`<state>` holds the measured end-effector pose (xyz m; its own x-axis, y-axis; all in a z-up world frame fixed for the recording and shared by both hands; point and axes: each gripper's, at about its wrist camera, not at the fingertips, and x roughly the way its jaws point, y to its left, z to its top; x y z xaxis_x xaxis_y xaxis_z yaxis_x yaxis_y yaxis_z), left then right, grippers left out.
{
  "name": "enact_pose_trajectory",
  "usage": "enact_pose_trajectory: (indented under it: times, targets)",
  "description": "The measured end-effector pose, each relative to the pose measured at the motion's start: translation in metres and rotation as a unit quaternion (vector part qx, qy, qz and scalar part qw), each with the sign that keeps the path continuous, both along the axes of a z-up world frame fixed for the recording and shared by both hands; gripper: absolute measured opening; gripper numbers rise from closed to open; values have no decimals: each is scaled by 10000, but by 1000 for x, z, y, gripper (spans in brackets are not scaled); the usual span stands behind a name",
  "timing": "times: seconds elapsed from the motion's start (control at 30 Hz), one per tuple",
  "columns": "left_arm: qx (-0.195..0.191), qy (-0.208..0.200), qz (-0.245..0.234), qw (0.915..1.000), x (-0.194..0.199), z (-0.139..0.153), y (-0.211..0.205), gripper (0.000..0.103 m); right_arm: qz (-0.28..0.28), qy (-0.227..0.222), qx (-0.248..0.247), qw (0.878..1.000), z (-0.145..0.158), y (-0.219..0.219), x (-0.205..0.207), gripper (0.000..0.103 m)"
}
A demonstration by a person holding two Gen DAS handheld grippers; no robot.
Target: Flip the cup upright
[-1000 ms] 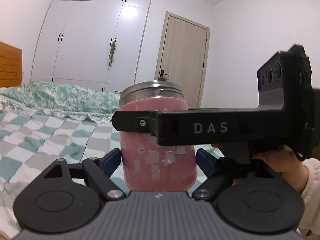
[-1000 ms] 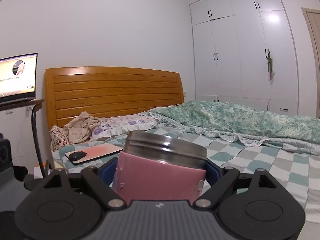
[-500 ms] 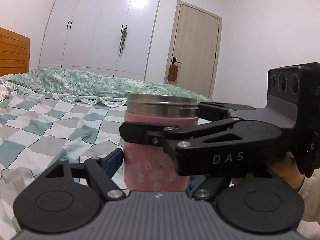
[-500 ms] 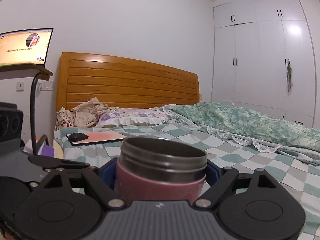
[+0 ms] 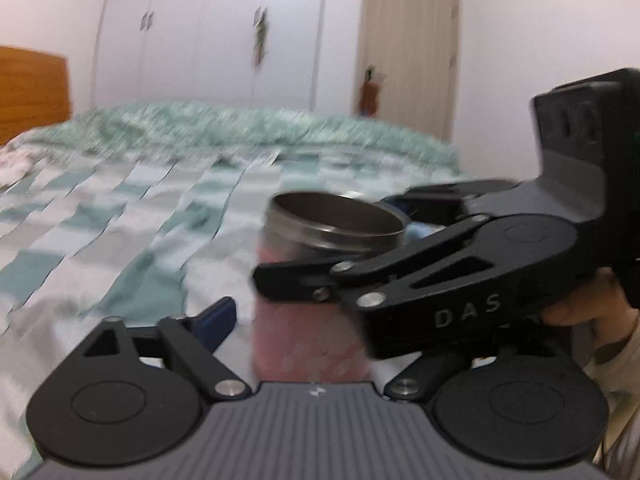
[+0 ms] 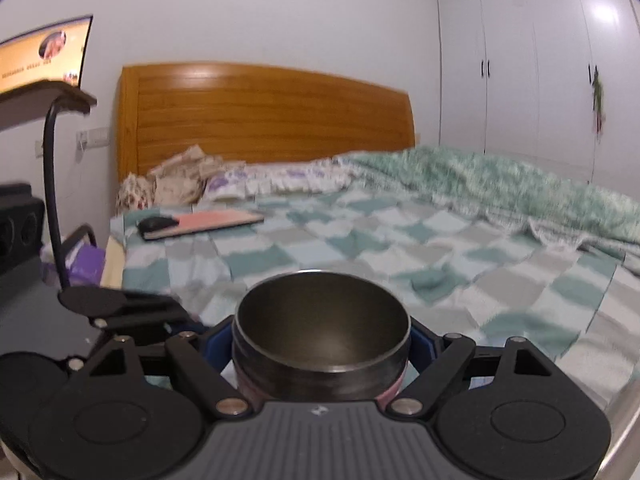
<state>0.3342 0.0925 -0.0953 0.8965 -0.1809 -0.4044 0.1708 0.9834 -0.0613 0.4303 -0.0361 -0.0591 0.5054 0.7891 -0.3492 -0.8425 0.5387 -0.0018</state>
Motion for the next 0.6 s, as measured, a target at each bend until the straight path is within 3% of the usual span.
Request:
enact_pose_trajectory:
  times: [0.17, 0.4, 0.6]
  targets:
    - [-424, 315, 115, 9985, -28, 1, 10, 98, -5, -146, -87, 9999, -1, -3, -13, 84]
    - [-489, 278, 532, 9970, -52, 13, 19, 99, -222, -153, -33, 9996, 13, -8, -18, 90]
    - [-390, -19, 848, 9956, -76, 38, 14, 103, -447, -209, 152, 9987, 41, -36, -41, 93]
